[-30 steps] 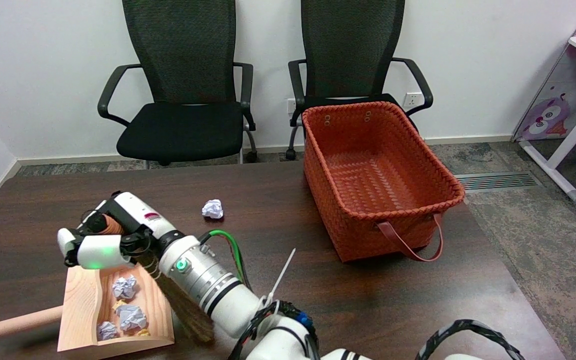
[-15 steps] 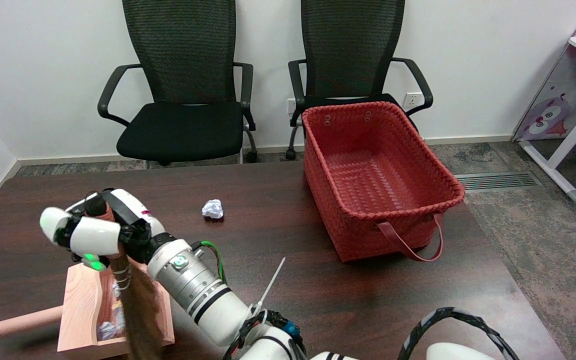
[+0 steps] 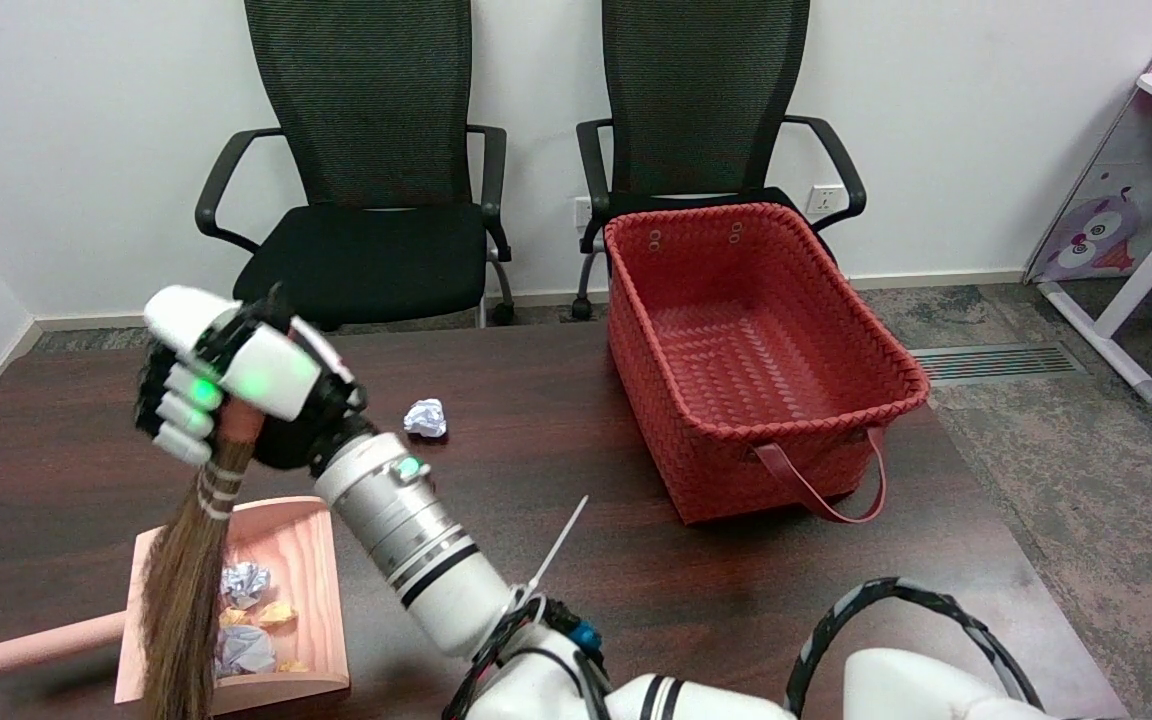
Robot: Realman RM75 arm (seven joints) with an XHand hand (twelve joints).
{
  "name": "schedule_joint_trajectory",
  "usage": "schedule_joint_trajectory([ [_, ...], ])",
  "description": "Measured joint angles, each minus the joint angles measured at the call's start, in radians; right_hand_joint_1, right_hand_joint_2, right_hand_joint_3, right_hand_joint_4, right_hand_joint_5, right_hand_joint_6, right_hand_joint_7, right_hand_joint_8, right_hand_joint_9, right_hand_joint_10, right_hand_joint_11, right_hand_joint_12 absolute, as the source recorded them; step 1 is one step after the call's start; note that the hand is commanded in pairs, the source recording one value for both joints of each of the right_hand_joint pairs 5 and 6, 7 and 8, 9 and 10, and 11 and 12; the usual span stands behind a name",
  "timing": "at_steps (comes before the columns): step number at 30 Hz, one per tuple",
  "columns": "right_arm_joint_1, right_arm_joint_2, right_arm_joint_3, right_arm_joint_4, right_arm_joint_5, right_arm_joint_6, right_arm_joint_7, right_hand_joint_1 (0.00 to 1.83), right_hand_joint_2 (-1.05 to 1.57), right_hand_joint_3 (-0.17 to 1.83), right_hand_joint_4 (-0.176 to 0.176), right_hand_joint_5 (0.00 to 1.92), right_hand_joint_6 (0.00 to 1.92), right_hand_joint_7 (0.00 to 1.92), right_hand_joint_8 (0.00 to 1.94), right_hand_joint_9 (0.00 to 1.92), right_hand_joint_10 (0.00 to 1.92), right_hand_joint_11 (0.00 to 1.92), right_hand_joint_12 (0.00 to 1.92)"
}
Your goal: Sweep the paper ball into the dustpan.
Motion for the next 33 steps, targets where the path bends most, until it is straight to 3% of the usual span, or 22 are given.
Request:
schedule_joint_trajectory([
  [7, 0.037, 0.067, -0.008, -0.043, 0.026, 0.046, 0.092, 0.84, 1.15, 1.81, -0.02, 1.92, 1.92, 1.92, 1.92, 1.92, 1.92, 1.92, 1.92],
  [14, 0.085, 0.175, -0.012, -0.107, 0.04, 0.042, 0.128, 0.83, 1.26, 1.83, -0.013, 1.92, 1.92, 1.92, 1.92, 1.92, 1.92, 1.92, 1.92],
  [16, 0.1, 0.215, -0.012, -0.128, 0.043, 0.027, 0.118, 0.85, 1.21, 1.78, -0.013, 1.92, 1.92, 1.92, 1.92, 1.92, 1.92, 1.92, 1.92],
  [18, 0.114, 0.249, -0.013, -0.146, 0.045, 0.007, 0.1, 0.9, 1.19, 1.6, -0.024, 1.92, 1.92, 1.92, 1.92, 1.92, 1.92, 1.92, 1.92],
  [20, 0.134, 0.292, -0.013, -0.163, 0.047, -0.024, 0.071, 0.91, 1.23, 1.54, -0.002, 1.92, 1.92, 1.92, 1.92, 1.92, 1.92, 1.92, 1.92],
  [21, 0.144, 0.31, -0.014, -0.167, 0.047, -0.037, 0.058, 0.92, 1.24, 1.52, -0.023, 1.92, 1.92, 1.92, 1.92, 1.92, 1.92, 1.92, 1.92],
  [22, 0.154, 0.326, -0.015, -0.169, 0.047, -0.051, 0.046, 0.92, 1.25, 1.53, -0.04, 1.92, 1.92, 1.92, 1.92, 1.92, 1.92, 1.92, 1.92],
  [33, 0.351, 0.433, -0.085, -0.067, -0.036, -0.176, -0.033, 0.93, 1.2, 1.57, -0.038, 1.92, 1.92, 1.92, 1.92, 1.92, 1.92, 1.92, 1.92],
])
